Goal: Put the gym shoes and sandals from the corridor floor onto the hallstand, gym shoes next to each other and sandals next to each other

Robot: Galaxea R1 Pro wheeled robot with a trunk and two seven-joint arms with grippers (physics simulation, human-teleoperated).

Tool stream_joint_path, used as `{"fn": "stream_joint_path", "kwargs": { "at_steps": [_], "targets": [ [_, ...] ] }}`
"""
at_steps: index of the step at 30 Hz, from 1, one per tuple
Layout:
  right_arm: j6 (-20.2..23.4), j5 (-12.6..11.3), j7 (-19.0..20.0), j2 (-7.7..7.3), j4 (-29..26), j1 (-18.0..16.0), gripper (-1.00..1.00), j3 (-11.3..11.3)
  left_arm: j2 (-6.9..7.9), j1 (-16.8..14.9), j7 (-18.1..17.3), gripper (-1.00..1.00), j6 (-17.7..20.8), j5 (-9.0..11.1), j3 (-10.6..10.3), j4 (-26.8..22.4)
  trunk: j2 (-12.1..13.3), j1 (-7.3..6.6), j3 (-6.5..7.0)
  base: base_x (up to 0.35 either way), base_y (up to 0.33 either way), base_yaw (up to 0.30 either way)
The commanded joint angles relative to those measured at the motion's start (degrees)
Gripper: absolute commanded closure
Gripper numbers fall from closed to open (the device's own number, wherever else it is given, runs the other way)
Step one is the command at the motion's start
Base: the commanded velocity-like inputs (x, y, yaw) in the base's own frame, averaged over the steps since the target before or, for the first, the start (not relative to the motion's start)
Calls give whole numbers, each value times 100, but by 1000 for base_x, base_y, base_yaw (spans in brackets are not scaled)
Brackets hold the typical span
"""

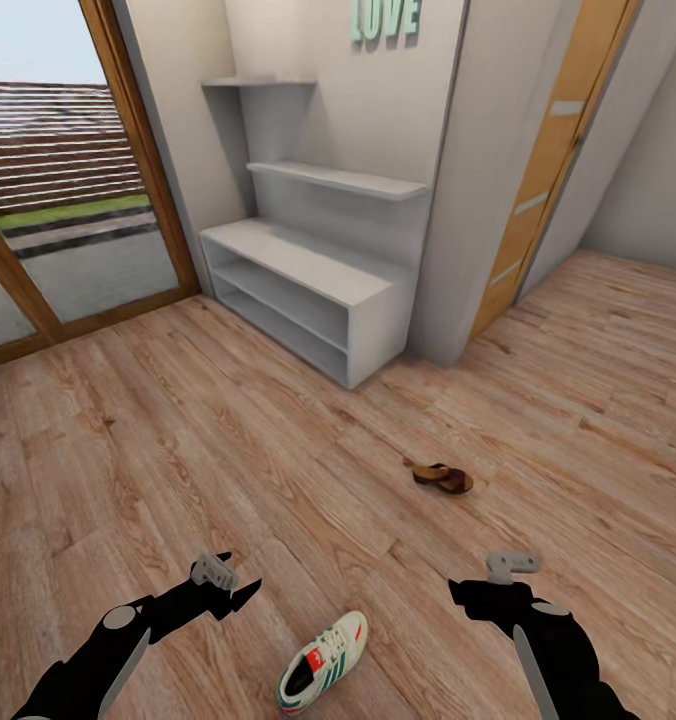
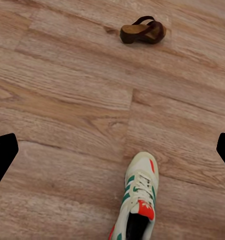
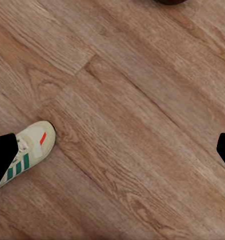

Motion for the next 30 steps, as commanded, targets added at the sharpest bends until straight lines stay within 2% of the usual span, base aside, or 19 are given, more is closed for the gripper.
{"fn": "stream_joint_path", "kwargs": {
  "at_steps": [1,30],
  "targets": [
    [29,-1,3,-1,-6,-3,-100,-1,6,-3,6,-100,-29,3,-18,5,-44,22,-27,0,0,-23],
    [30,-1,3,4,-6,-3,-100,8,6,-7,11,-100,-32,-4,-29,33,-1207,659,-797,0,0,-16]
  ]
}}
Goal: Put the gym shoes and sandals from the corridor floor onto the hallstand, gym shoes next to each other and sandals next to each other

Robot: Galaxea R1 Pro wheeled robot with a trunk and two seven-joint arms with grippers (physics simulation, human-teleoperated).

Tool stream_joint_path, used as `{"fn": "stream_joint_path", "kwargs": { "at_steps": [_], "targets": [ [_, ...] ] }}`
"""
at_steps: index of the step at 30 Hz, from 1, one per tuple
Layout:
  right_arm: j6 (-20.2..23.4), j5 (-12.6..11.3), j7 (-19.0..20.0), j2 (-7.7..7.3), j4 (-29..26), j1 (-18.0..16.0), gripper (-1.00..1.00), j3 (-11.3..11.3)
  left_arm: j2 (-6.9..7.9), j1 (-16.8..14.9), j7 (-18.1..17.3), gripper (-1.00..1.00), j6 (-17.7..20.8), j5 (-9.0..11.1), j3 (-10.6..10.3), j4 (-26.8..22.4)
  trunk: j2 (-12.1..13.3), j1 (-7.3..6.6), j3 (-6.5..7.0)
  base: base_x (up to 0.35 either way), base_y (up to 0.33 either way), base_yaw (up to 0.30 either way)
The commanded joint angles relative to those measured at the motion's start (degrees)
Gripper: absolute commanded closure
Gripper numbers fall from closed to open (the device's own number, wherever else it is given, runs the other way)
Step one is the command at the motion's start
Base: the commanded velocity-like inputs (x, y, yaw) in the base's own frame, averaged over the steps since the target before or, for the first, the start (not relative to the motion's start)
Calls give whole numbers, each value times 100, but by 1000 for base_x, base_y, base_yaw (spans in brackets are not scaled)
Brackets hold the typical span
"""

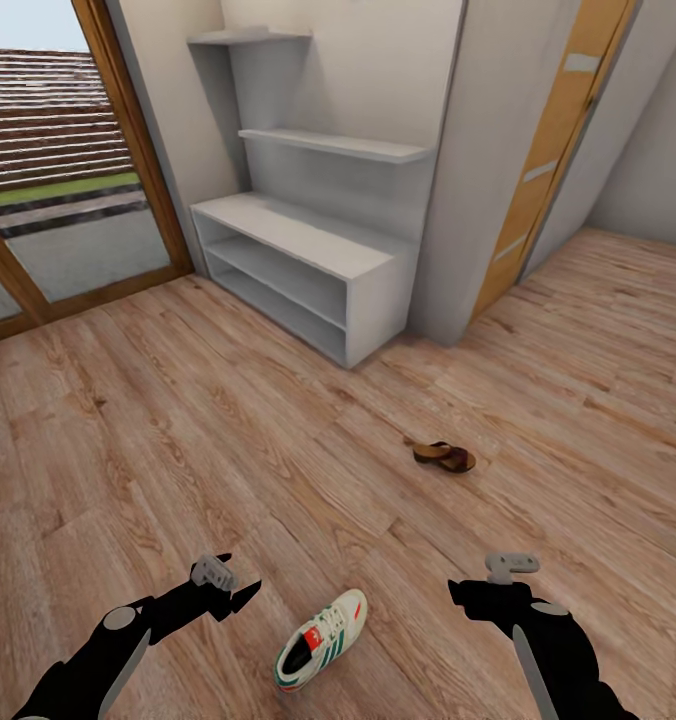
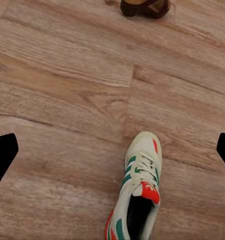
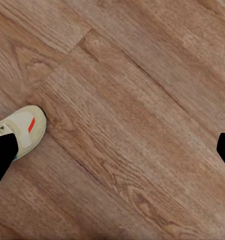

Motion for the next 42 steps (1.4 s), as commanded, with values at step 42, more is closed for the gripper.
{"fn": "stream_joint_path", "kwargs": {
  "at_steps": [42],
  "targets": [
    [28,-1,3,2,-15,-3,-100,15,-27,-208,204,-100,-101,34,-860,616,-805,439,-616,0,0,0]
  ]
}}
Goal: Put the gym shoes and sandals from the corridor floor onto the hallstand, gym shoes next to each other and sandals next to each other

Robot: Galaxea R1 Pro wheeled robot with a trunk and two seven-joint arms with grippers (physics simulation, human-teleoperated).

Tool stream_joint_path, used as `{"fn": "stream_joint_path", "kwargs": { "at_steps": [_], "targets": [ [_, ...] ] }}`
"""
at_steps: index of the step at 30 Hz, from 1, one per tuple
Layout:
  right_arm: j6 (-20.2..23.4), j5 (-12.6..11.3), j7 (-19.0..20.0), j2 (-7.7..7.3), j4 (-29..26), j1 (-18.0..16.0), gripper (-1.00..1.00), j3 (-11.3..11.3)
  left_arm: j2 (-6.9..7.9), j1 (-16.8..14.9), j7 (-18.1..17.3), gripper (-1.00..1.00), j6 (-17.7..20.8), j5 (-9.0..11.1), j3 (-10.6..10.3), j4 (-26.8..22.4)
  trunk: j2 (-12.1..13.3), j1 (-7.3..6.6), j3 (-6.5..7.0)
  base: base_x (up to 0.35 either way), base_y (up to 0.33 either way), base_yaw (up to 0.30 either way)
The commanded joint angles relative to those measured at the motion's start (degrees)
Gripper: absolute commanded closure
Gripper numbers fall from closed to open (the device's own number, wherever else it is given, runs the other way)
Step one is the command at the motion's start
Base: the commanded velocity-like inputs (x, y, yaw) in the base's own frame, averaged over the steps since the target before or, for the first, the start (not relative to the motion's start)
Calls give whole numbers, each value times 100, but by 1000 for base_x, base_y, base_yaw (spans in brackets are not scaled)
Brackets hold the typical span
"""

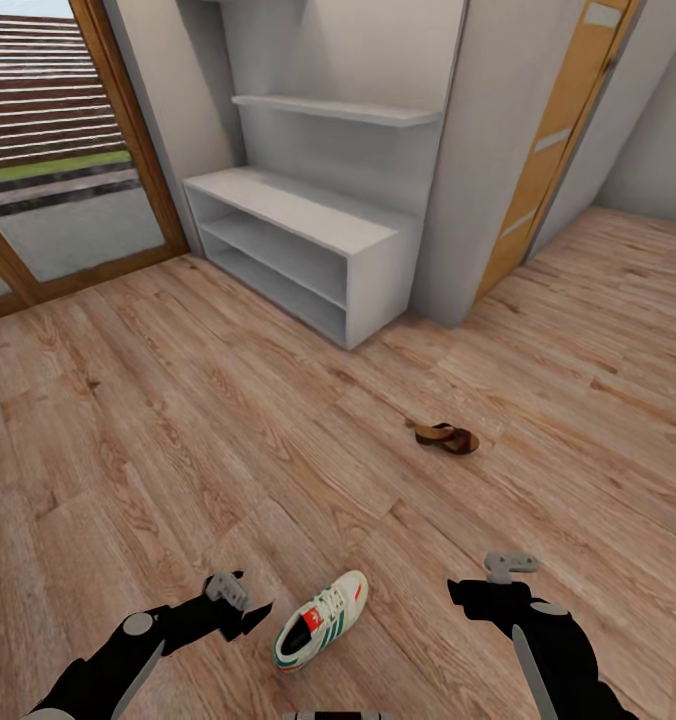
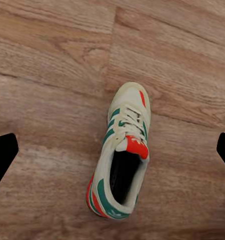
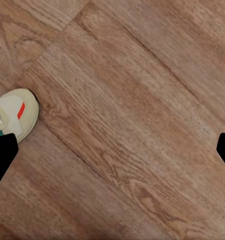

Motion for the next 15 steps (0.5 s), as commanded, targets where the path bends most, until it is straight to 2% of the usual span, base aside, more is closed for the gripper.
{"fn": "stream_joint_path", "kwargs": {
  "at_steps": [1,5,15],
  "targets": [
    [28,0,3,0,-6,-3,-100,-1,8,-11,84,-100,-35,1,-28,155,-43,22,-22,0,0,0],
    [27,0,3,0,-6,-3,-100,-1,6,-49,250,-100,-41,-13,-31,414,-204,110,-94,0,0,0],
    [26,0,3,-7,-6,-3,-100,-2,-4,-68,295,-100,-43,-23,-61,481,-605,329,-278,0,0,0]
  ]
}}
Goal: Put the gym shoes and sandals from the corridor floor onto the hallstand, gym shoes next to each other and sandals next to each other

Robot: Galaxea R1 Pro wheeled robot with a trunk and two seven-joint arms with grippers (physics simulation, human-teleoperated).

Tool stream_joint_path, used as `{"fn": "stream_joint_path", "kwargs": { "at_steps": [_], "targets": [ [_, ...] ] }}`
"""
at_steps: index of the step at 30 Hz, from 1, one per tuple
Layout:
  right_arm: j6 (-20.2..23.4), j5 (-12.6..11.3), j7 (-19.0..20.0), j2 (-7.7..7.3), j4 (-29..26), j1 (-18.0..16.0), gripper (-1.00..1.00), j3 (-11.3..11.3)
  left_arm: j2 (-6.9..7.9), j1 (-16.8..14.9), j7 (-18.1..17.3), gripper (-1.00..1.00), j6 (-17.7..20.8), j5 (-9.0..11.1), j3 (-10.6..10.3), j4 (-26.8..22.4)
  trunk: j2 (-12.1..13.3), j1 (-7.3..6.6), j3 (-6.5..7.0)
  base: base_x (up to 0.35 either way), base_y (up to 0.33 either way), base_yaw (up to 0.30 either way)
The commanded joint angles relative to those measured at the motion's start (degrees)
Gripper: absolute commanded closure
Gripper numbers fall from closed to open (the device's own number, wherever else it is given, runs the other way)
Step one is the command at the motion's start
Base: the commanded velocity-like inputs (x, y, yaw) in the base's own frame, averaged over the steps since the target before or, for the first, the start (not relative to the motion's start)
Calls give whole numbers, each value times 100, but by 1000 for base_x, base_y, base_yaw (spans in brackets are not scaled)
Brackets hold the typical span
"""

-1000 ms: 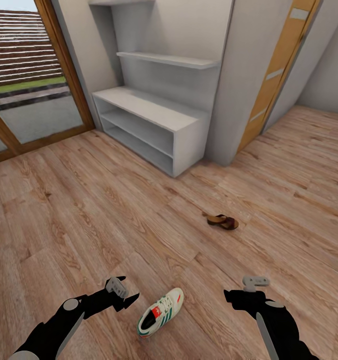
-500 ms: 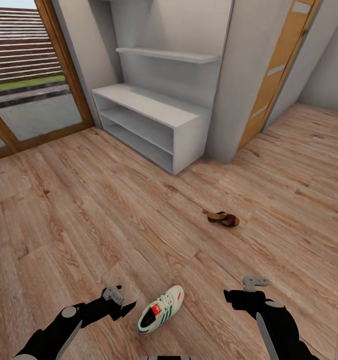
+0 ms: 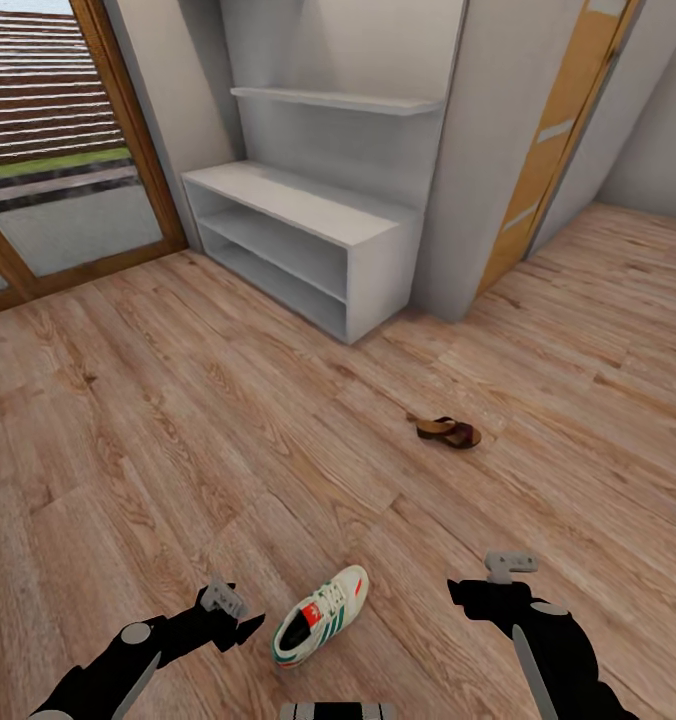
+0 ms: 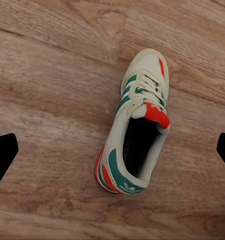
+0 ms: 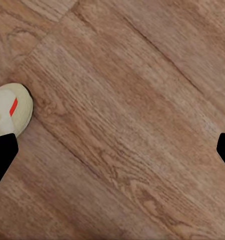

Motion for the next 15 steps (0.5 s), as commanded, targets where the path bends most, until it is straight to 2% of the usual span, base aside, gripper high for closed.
{"fn": "stream_joint_path", "kwargs": {
  "at_steps": [1,9,13,15],
  "targets": [
    [28,-1,3,-1,-6,-3,-100,0,5,-6,7,-100,-32,1,-39,2,-43,22,-26,0,0,0],
    [29,-1,3,-2,-6,-3,-100,-1,0,-54,12,-100,-32,4,-313,3,-364,197,-228,0,0,0],
    [26,-1,3,-2,-6,-3,-100,-6,-1,-56,12,-100,-32,5,-392,3,-525,285,-329,0,0,0],
    [28,-1,3,-6,-8,-3,-100,-8,1,-57,12,-100,-32,7,-409,1,-525,285,-334,0,0,0]
  ]
}}
